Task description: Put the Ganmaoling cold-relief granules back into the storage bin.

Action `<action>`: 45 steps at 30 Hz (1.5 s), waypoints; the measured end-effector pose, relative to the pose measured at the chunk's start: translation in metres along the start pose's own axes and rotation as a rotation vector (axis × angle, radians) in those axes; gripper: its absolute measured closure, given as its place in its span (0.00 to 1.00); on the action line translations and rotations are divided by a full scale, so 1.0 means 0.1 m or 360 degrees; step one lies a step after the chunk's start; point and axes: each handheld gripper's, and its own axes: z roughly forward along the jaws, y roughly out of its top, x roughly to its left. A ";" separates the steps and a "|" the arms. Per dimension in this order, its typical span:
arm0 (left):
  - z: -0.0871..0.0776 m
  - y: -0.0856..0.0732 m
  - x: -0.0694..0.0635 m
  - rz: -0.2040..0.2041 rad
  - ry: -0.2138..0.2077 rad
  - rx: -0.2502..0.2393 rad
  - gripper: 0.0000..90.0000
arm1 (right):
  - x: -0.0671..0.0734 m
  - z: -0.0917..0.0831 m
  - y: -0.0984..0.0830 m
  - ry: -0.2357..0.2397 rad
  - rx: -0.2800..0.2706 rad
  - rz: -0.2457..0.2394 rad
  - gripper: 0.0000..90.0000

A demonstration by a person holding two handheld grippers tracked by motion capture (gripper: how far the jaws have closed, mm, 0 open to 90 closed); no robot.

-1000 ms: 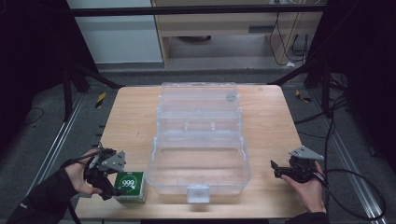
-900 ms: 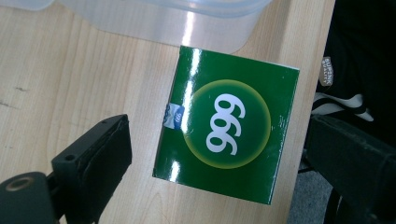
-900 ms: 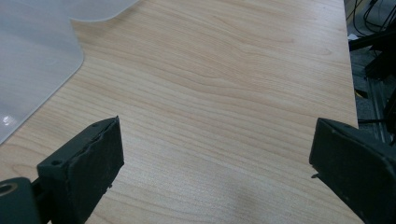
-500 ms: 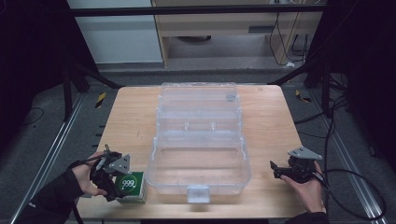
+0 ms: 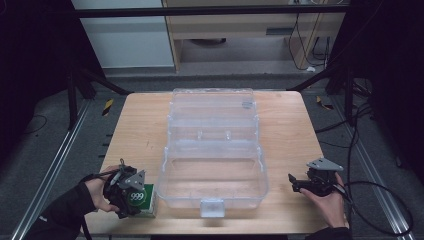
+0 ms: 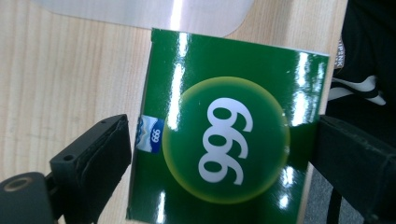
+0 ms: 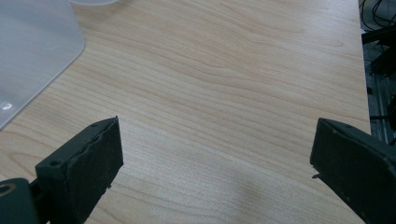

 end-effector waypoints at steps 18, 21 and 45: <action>0.15 0.02 0.03 0.0006 -0.0066 0.0098 0.14 | 0.00 0.02 -0.01 0.0012 0.0009 -0.0010 0.03; 0.15 0.02 0.03 -0.0003 -0.0074 0.0094 0.15 | 0.00 0.01 -0.01 0.0012 0.0010 -0.0007 0.03; -0.49 0.05 0.02 -0.0050 0.0058 -0.0032 0.15 | 0.00 0.01 -0.01 0.0013 0.0012 0.0007 0.03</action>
